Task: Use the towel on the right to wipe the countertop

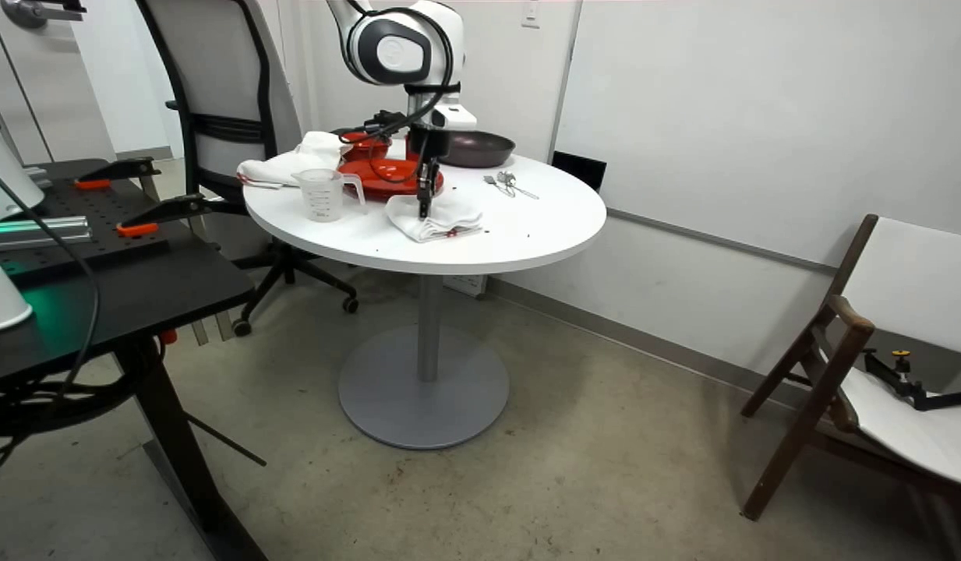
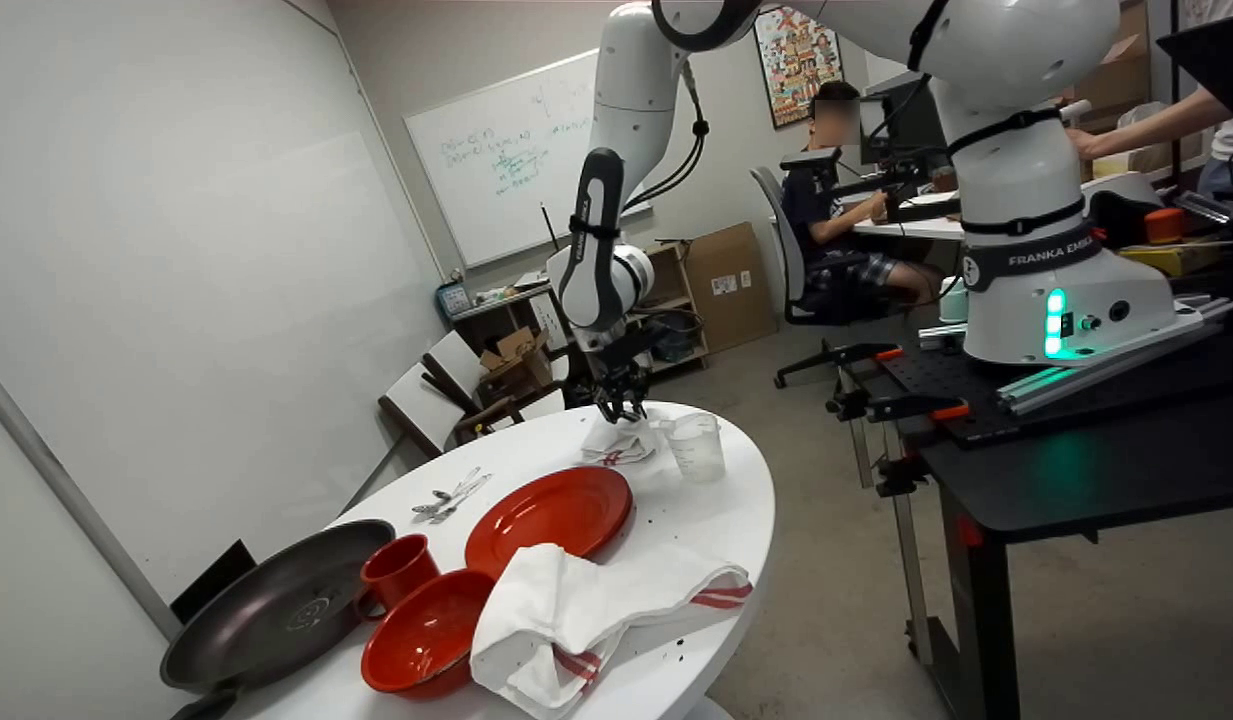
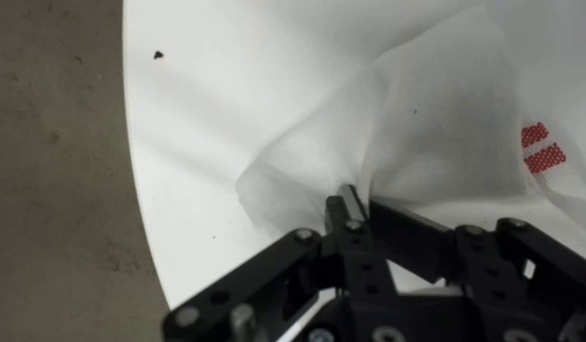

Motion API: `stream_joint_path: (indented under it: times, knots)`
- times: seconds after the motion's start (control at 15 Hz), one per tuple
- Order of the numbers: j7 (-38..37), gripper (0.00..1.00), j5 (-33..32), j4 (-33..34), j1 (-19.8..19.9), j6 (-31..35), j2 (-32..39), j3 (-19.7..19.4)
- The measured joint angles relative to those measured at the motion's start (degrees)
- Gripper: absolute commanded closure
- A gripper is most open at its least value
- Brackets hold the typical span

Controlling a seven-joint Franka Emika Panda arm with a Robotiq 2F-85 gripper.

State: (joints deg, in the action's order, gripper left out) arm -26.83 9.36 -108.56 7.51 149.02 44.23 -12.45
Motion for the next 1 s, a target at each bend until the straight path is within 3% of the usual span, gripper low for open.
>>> stream_joint_path:
  times: [0.47,1.0]
  knots:
    - [3.64,0.99,2.96,3.89,2.47,1.15,1.01,3.99]
    - [6.70,0.99,4.14,6.16,4.32,1.15,1.92,5.89]
